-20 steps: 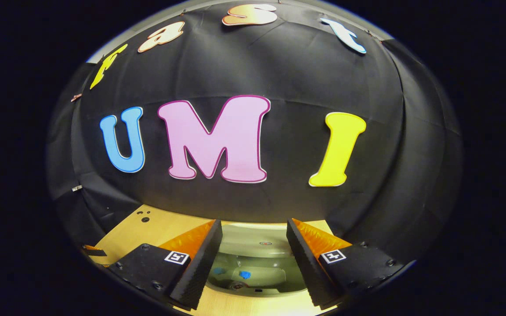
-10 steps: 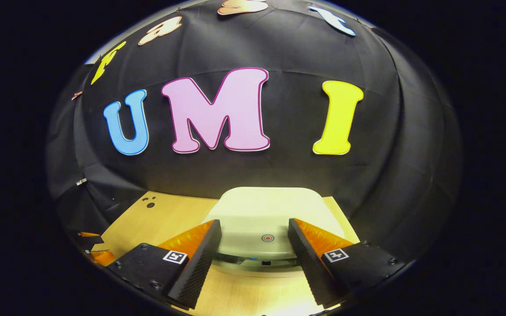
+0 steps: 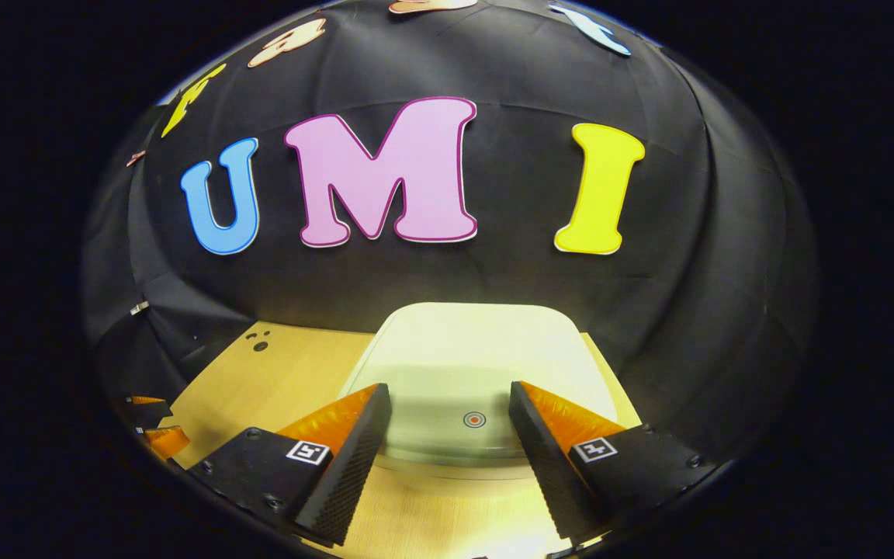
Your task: Press the lid of the desktop garbage bin to open it, pick up the crumpled paper on the desktop and throw it into the bin, then pick up the pop can on the desktop and drop it into the bin, and finally close the garbage bin lid.
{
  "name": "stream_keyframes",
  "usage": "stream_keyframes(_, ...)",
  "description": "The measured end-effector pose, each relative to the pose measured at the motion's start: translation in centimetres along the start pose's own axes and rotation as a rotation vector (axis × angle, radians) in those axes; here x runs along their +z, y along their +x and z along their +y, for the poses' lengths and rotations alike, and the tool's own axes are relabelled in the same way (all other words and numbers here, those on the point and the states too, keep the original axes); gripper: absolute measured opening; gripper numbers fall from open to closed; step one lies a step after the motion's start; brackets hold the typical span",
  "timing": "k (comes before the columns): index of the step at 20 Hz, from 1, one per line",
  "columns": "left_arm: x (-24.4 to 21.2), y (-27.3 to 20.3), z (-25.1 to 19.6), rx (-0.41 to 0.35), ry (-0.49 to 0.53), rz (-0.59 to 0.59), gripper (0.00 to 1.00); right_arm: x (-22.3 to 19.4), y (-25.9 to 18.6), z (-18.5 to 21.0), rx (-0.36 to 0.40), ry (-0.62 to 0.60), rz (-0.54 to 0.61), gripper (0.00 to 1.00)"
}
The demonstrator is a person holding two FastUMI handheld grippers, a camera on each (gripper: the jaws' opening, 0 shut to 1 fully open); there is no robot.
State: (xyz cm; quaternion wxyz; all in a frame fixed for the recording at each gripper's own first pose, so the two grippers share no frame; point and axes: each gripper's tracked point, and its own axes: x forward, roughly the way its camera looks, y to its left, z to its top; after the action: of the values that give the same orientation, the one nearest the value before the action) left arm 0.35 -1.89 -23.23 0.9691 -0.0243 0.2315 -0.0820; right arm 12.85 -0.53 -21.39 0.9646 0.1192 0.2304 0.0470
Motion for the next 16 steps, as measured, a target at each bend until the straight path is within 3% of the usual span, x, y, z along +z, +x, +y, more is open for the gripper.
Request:
stream_keyframes(11, 0.3, 0.2, -0.4, -0.022, -0.005, -0.005, 0.97, 0.6, -0.6, -0.4, 0.026, 0.017, -0.035, 0.96)
stream_keyframes(16, 0.9, -0.3, -0.3, -0.037, 0.015, -0.016, 0.97, 1.5, -1.3, -0.8, -0.044, 0.087, -0.061, 0.96)
